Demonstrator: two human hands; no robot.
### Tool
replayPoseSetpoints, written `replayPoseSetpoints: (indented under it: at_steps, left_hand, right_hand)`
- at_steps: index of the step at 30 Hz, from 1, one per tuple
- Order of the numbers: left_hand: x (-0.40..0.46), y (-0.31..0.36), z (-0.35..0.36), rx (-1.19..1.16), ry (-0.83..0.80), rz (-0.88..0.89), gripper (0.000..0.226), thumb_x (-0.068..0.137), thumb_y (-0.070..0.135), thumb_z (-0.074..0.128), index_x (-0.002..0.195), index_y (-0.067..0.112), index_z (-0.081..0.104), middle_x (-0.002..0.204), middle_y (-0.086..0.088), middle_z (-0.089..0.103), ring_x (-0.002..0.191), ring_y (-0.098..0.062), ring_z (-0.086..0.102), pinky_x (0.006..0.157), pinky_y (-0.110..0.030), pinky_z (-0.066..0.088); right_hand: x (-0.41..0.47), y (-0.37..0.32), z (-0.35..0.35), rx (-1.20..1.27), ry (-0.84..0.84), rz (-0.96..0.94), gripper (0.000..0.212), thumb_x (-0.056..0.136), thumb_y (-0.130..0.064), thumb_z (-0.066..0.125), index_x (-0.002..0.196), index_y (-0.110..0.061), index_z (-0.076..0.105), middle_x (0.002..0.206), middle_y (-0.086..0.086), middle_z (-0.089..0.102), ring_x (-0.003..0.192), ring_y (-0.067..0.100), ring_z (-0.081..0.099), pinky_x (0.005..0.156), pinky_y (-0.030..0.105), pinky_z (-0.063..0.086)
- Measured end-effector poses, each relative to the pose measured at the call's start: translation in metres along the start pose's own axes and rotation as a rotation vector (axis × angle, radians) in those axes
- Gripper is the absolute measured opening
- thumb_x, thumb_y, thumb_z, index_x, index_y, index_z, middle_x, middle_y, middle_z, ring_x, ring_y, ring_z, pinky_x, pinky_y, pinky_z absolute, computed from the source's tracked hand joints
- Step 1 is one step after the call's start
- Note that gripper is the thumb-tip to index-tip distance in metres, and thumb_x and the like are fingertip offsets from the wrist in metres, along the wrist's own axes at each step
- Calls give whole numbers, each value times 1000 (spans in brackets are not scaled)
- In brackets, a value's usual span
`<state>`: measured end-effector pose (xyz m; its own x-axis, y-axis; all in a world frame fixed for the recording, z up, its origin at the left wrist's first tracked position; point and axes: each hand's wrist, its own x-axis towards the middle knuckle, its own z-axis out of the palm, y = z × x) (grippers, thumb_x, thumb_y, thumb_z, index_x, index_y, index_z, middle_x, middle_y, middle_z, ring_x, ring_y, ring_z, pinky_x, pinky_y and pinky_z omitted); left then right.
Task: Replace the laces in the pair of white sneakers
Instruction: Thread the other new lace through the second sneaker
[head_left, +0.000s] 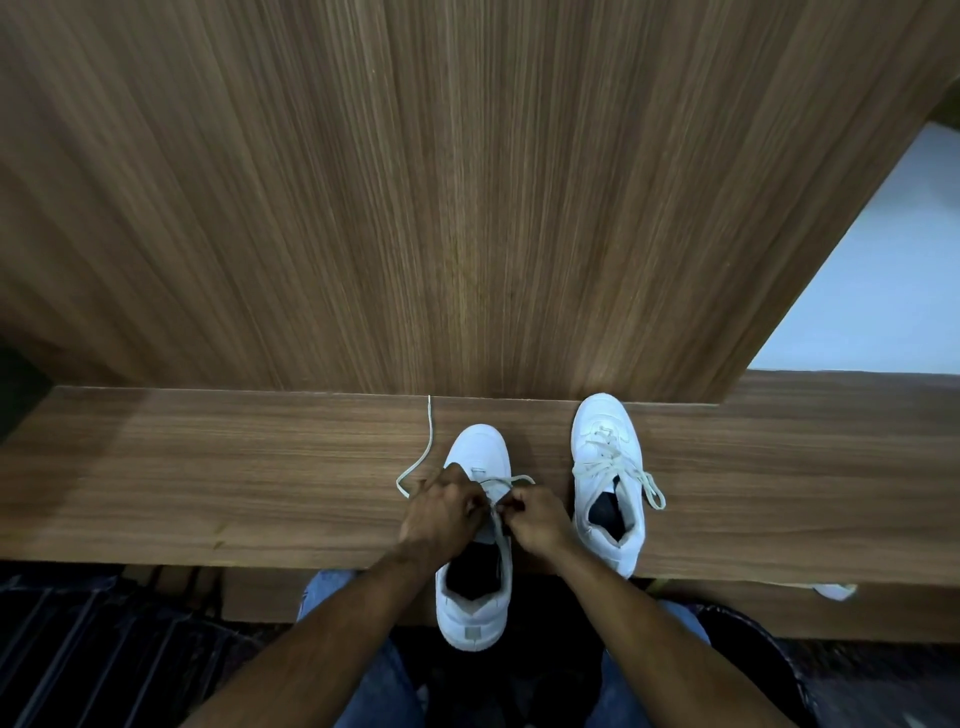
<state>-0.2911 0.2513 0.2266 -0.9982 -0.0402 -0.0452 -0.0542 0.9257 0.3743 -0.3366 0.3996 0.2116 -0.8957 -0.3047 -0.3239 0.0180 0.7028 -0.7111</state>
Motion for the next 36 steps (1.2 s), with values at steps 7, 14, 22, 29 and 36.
replayPoseSetpoints:
  at_steps: [7,14,22,29,36]
  left_hand:
    - [-13,-14,-1,-267,29,-229,34,75,35,70,106,28,58,110,5,64,99,-23,64,80,-36,52]
    - [-12,-11,-3,-259,1,-340,17,78,43,67,88,30,68,92,5,72,96,-21,66,78,-31,52]
    - [-9,-2,-8,-157,-50,-356,20,80,43,63,96,32,71,109,2,69,106,-24,62,85,-31,48]
    - [-11,-3,-9,-177,-55,-375,22,80,44,63,97,33,72,107,0,70,106,-27,62,86,-34,50]
    - [-11,1,-10,-154,-63,-390,21,80,38,61,93,24,69,105,-7,68,104,-30,62,83,-34,50]
  right_hand:
    - [10,-22,-55,252,421,48,23,81,-7,47,73,-27,56,86,-2,69,89,26,66,80,39,53]
    - [-7,-23,-74,-141,586,-146,22,82,-5,53,101,-14,59,108,6,58,96,31,58,73,38,46]
    - [-22,-16,-8,-551,64,-290,30,91,-22,47,114,-18,66,123,4,56,119,25,52,88,32,46]
    - [-3,-30,-46,353,375,-62,18,89,-9,62,86,-21,74,89,-2,73,91,17,67,88,30,51]
    - [4,-18,-70,-81,507,-133,29,85,-9,58,111,-17,69,110,7,68,101,28,63,87,41,51]
